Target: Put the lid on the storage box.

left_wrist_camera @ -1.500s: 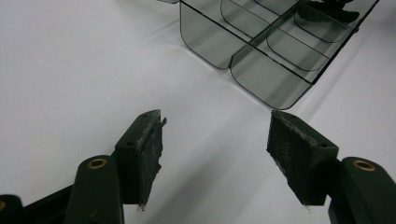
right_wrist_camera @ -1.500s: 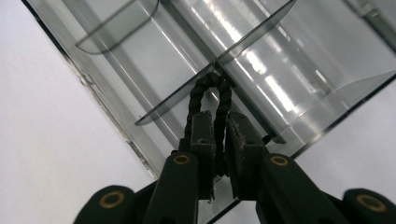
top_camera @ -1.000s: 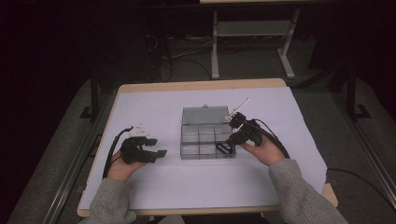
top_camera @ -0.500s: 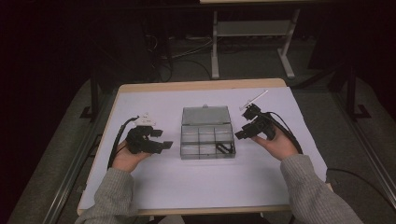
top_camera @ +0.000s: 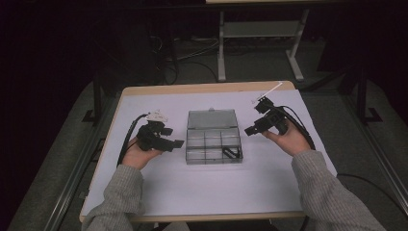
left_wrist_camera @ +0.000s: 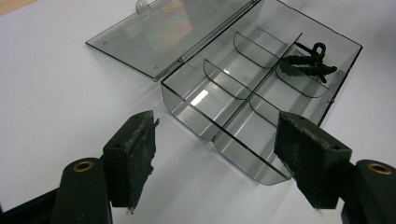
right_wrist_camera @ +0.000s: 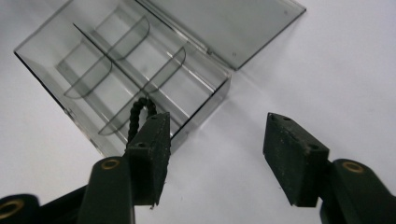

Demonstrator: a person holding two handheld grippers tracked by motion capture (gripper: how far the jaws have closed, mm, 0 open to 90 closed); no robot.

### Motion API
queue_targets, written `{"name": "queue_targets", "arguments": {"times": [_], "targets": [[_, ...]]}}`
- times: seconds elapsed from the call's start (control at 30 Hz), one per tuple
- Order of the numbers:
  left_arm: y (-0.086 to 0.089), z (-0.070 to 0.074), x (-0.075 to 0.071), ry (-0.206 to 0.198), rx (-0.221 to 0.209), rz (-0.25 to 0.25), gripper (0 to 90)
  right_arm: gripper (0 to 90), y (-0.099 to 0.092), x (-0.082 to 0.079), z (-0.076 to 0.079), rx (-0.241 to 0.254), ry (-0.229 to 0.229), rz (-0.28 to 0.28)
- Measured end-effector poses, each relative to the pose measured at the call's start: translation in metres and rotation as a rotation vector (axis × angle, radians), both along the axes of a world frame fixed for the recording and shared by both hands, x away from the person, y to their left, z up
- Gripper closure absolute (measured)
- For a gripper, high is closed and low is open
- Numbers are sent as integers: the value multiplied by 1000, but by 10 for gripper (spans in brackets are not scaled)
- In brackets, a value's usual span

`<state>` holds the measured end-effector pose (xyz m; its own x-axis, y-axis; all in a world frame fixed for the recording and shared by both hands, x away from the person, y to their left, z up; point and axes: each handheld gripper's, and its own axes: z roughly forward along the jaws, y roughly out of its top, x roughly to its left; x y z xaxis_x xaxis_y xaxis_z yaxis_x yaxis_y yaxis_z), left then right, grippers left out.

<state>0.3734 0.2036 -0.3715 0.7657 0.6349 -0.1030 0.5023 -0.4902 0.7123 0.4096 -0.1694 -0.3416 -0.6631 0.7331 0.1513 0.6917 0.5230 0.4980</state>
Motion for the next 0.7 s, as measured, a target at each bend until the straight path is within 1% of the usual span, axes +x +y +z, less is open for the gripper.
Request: {"name": "queue_targets", "arguments": {"times": [0.07, 0.1, 0.23, 0.27, 0.3, 0.33, 0.37, 0.43, 0.5, 0.57, 0.63, 0.7], "targets": [[-1, 1, 3, 12, -2, 1, 286, 379, 1, 4, 1, 0, -2, 10], [-1, 1, 5, 13, -1, 2, 283, 377, 1, 6, 1, 2, 5, 8], [-2, 4, 10, 23, 6, -5, 279, 359, 2, 13, 4, 19, 8, 8], [-3, 4, 12, 29, -1, 1, 275, 354, 3, 15, 5, 22, 7, 8], [-3, 6, 14, 31, 9, -6, 273, 341, 3, 16, 6, 22, 10, 8], [-3, 6, 15, 32, 6, -2, 271, 331, 4, 18, 6, 19, 14, 11], [-4, 8, 17, 33, 12, -4, 268, 325, 5, 19, 7, 13, 11, 14], [-5, 10, 21, 34, 6, -2, 259, 312, 6, 22, 9, 11, 5, 14], [-6, 12, 25, 36, 11, 1, 255, 314, 5, 25, 11, 8, -8, 4], [-9, 13, 30, 42, 11, 2, 251, 315, 4, 30, 10, 29, 9, -3], [-10, 14, 34, 42, 9, 0, 252, 296, 3, 34, 8, 23, 18, -6], [-11, 13, 39, 49, 3, 8, 250, 283, 2, 37, 5, 33, 28, 1]]}}
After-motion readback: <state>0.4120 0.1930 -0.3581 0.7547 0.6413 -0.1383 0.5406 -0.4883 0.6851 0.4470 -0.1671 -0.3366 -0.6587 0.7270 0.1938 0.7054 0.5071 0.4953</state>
